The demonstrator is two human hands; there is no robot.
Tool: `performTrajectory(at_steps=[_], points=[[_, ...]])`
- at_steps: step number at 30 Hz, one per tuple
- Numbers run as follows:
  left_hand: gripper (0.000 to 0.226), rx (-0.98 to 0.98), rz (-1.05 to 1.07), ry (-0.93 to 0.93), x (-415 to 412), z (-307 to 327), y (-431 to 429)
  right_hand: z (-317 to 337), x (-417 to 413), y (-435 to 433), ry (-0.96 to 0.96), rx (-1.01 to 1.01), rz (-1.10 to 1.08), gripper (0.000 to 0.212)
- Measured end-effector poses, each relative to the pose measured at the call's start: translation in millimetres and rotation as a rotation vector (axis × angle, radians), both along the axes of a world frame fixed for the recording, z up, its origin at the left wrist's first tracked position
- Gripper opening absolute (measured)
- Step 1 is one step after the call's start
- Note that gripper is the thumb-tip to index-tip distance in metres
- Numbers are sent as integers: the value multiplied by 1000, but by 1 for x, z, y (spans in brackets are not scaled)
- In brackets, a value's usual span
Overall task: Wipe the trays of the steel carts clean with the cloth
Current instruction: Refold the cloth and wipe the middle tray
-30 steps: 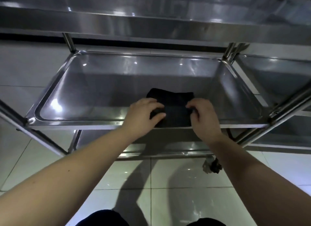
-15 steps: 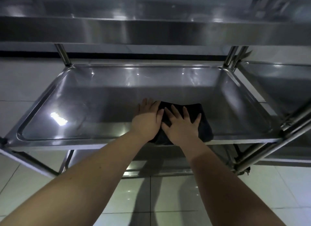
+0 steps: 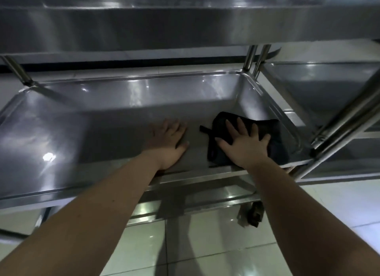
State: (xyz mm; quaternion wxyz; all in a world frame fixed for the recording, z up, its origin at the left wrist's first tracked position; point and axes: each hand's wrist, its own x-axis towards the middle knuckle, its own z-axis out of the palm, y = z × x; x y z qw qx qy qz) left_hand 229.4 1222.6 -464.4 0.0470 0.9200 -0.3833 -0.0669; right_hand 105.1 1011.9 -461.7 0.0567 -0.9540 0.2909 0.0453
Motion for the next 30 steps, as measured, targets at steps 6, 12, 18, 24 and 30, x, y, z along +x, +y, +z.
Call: performTrajectory(at_steps=[6, 12, 18, 24, 30], points=[[62, -22, 4, 8, 0, -3, 2, -4, 14, 23, -22, 23, 180, 85], [62, -39, 2, 3, 3, -6, 1, 4, -13, -80, 8, 6, -51, 76], [66, -23, 11, -15, 1, -6, 0, 0, -5, -52, 14, -4, -56, 73], [62, -18, 14, 0, -2, 0, 2, -4, 2, 34, 13, 31, 226, 85], [62, -22, 16, 29, -2, 0, 3, 7, -23, -38, 4, 48, 116, 76]])
